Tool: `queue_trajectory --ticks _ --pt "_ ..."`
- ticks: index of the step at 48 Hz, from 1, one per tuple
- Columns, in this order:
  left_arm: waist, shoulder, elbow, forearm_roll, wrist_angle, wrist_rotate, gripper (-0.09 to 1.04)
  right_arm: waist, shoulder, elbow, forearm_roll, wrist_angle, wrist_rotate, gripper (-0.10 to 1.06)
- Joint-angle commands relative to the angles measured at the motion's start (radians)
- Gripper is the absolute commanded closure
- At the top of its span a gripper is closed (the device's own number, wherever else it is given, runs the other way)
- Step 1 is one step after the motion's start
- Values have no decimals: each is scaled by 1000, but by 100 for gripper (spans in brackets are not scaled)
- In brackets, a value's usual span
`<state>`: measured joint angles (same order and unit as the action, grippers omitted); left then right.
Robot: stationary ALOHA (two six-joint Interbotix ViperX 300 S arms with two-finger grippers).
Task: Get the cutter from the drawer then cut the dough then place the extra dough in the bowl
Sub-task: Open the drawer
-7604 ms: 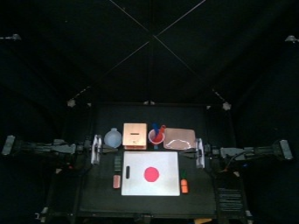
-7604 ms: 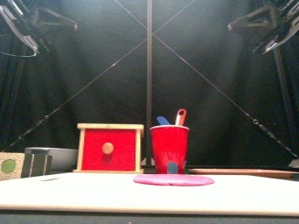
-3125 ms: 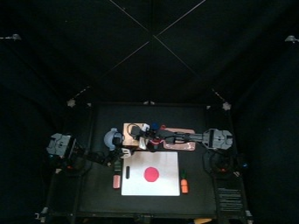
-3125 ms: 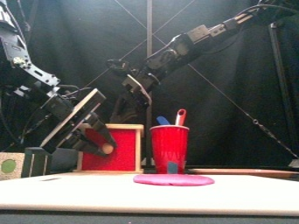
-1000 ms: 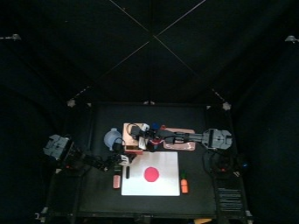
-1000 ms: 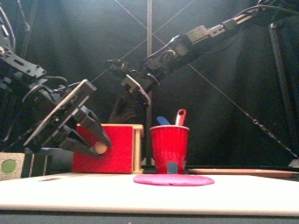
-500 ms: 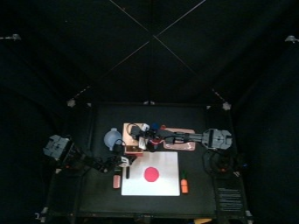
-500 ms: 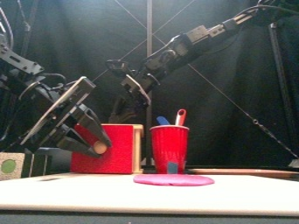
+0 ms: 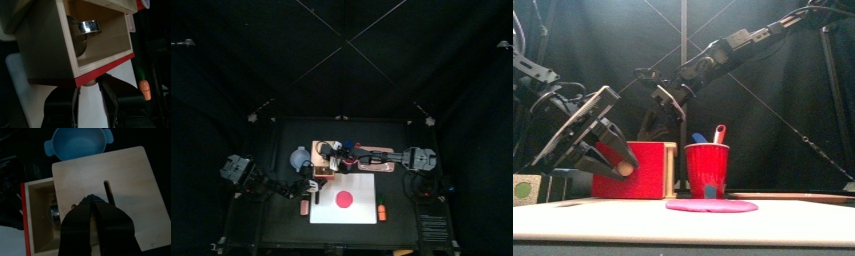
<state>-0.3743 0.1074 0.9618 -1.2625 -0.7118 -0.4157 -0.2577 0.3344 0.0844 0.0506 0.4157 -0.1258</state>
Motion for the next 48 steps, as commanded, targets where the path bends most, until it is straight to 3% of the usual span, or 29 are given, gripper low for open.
queue_trajectory --ticks 1,48 --pt "-31 0 -12 0 18 2 45 -2 18 3 -2 14 2 94" --pt "-34 -9 -38 18 23 3 45 -2 28 -6 -2 14 2 94"
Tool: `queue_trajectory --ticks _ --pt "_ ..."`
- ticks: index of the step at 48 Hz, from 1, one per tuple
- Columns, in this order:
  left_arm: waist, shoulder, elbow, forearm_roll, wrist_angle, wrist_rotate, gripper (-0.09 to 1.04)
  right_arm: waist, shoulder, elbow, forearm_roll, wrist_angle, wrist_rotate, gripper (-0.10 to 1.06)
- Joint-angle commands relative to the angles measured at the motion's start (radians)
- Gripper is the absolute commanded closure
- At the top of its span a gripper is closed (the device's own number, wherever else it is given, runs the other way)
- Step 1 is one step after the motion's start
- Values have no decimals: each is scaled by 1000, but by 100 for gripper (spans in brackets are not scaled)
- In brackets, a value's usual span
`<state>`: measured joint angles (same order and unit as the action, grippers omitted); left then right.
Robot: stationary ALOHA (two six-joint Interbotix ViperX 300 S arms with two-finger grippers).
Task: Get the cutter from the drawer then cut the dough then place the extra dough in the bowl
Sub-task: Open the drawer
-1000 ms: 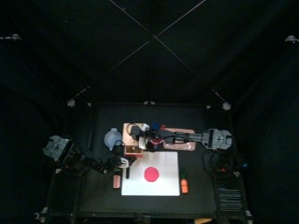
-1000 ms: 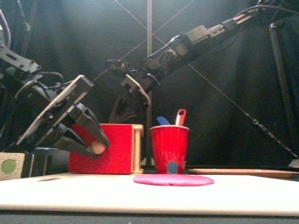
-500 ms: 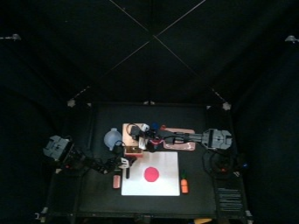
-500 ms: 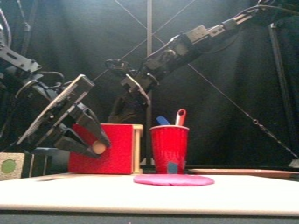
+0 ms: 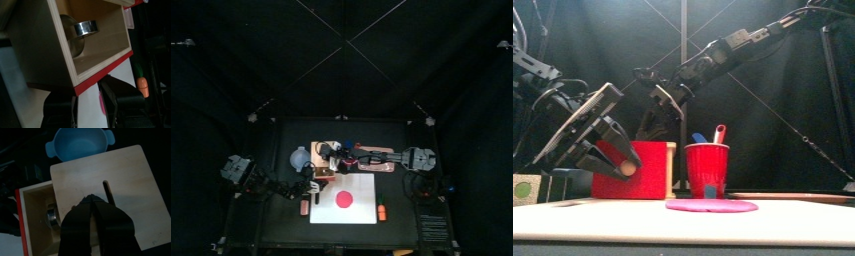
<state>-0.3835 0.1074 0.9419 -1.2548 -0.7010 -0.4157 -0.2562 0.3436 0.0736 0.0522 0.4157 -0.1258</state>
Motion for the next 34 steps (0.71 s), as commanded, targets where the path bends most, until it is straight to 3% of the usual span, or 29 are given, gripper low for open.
queue_trajectory --ticks 1,34 --pt "-25 -9 -17 11 12 3 45 -3 18 5 -3 14 2 94" --pt "-29 -9 -5 17 29 8 41 -3 18 5 -3 14 2 94"
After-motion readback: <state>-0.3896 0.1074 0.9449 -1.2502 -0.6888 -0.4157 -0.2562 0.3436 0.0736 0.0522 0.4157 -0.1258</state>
